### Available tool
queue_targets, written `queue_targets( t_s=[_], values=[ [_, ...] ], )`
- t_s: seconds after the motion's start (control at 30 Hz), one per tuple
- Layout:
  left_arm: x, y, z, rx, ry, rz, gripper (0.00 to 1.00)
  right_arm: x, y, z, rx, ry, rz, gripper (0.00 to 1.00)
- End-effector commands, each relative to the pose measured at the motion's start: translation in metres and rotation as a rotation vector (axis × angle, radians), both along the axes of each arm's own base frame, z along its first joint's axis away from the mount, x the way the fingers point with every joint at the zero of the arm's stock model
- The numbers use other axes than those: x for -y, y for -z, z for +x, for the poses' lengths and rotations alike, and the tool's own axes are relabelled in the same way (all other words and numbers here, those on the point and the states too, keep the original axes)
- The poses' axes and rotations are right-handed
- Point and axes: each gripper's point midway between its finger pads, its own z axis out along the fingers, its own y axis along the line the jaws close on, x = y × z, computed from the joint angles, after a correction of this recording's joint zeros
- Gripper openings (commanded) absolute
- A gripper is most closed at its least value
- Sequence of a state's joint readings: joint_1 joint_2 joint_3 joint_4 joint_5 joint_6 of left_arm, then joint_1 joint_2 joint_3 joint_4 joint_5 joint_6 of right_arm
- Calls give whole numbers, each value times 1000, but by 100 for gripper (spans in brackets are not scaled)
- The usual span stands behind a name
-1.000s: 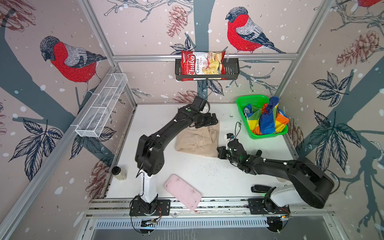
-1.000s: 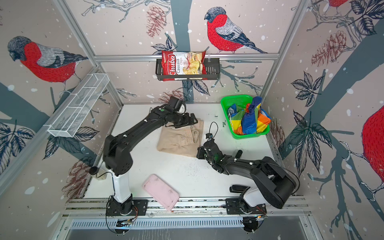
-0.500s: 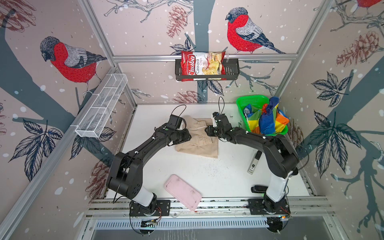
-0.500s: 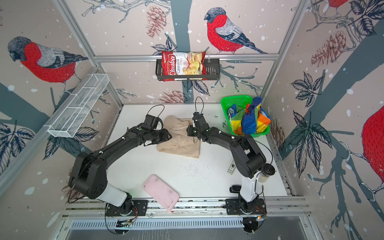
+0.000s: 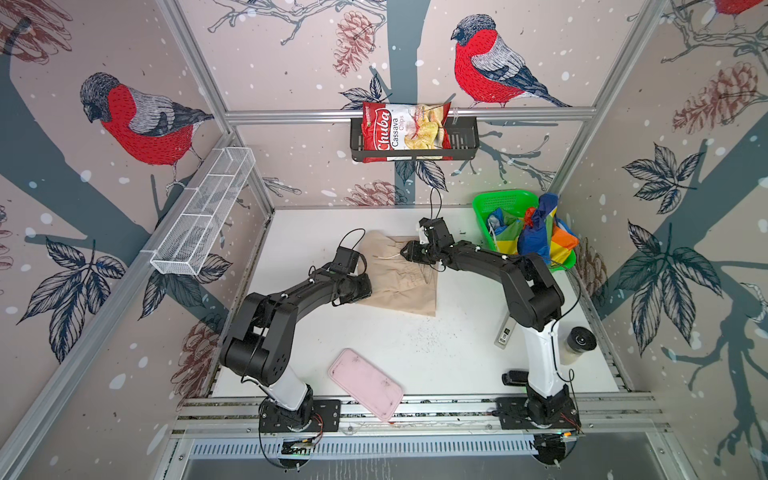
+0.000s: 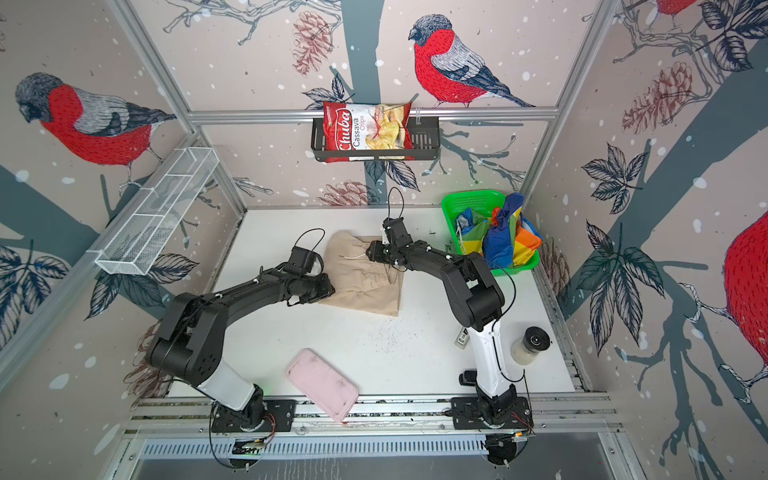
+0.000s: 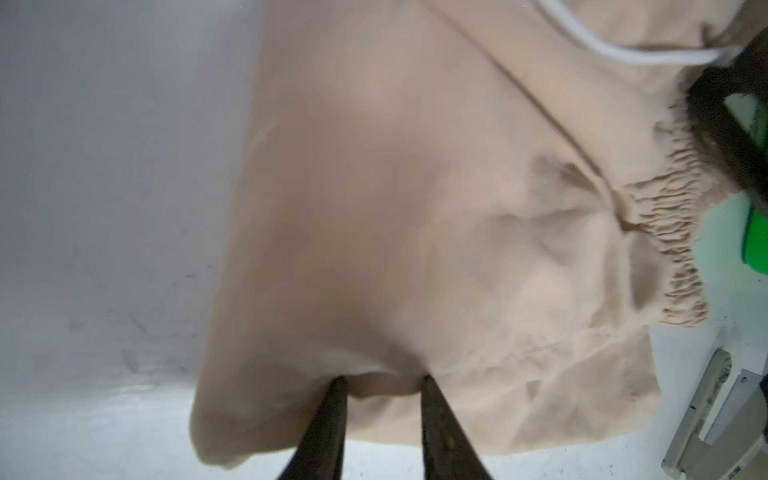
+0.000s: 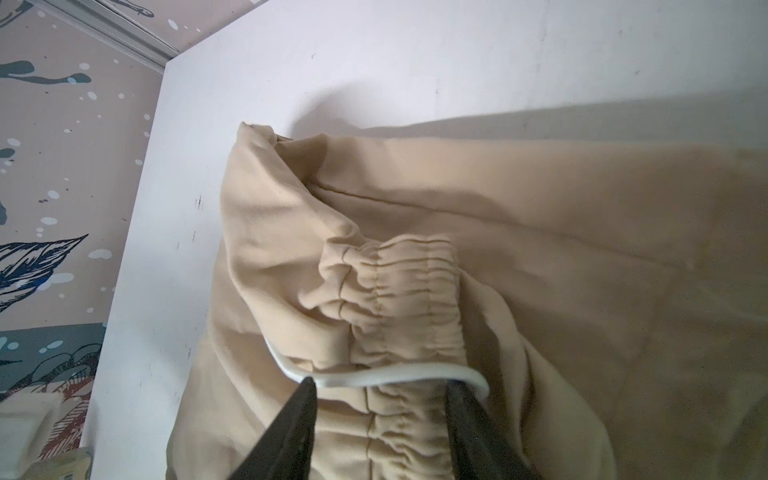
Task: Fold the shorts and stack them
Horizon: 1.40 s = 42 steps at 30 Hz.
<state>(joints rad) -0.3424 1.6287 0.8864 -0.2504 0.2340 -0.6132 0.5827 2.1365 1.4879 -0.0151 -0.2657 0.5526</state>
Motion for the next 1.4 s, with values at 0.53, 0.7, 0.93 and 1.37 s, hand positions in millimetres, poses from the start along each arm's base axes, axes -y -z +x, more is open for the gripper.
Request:
queue_targets(
  t_s=[0.53,0.7,0.93,1.37],
  values=[
    [1,43,-27,-89,13,-42,18,-29,-3,3,3,-45,30,3],
    [0,54,-36,-120,10,-46,16,20,-35,13,95,99,14,0],
    [-5,73,-49,-170,6,-31,14,81,-22,44,74,222,-44,0],
    [-3,82,-61,-212,8,-52,12,104,47,60,-25,304,-123,3]
  ],
)
